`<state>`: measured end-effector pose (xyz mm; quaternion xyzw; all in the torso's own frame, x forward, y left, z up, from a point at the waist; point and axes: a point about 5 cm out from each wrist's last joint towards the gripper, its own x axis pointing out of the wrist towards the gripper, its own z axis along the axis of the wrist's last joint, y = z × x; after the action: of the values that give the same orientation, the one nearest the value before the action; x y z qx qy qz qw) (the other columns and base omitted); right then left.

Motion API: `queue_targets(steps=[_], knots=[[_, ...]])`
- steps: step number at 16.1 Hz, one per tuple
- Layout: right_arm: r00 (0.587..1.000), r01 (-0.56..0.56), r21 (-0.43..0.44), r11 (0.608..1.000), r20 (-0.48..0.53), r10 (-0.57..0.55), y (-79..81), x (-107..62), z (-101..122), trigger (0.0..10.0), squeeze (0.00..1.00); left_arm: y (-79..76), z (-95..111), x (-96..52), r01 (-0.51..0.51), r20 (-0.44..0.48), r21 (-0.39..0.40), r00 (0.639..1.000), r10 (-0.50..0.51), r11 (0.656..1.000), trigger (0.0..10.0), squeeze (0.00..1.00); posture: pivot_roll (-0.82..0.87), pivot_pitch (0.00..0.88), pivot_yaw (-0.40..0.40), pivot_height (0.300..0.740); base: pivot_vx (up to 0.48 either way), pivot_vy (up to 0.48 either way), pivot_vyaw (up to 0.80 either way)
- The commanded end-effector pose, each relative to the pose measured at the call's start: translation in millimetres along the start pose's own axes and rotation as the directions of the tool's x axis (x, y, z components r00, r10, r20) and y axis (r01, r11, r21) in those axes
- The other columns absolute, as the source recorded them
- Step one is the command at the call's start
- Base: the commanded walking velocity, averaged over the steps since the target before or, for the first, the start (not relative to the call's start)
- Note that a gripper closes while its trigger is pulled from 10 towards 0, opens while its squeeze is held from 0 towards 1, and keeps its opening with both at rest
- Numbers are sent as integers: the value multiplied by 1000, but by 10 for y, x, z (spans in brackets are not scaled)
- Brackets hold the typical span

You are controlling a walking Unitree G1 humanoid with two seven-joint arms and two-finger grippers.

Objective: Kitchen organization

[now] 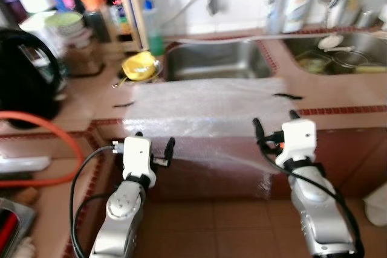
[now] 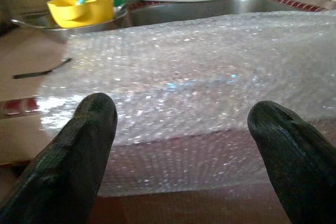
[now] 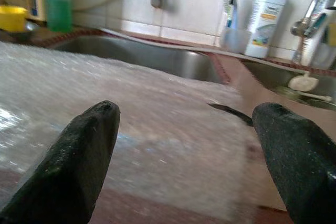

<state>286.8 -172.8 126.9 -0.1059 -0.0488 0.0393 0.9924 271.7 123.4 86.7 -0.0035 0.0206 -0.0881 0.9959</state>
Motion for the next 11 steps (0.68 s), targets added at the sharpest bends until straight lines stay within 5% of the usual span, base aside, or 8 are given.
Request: queue_targets(steps=[1,6,11], knots=[[1000,-17,19,1000,13,17,83,11,33,10000,0,98,-26,-31,-24,-16,14,1000,24,1000,10000,0,-235,31,87,740,0,-480,0],[1000,-15,20,1000,12,15,82,18,33,10000,0,109,-23,-30,-28,-17,20,999,28,999,10000,0,-233,32,88,740,0,-480,0],[1000,-13,19,1000,17,13,80,32,47,10000,0,156,6,-5,-82,0,45,997,82,996,10000,0,-233,32,87,740,0,0,0]])
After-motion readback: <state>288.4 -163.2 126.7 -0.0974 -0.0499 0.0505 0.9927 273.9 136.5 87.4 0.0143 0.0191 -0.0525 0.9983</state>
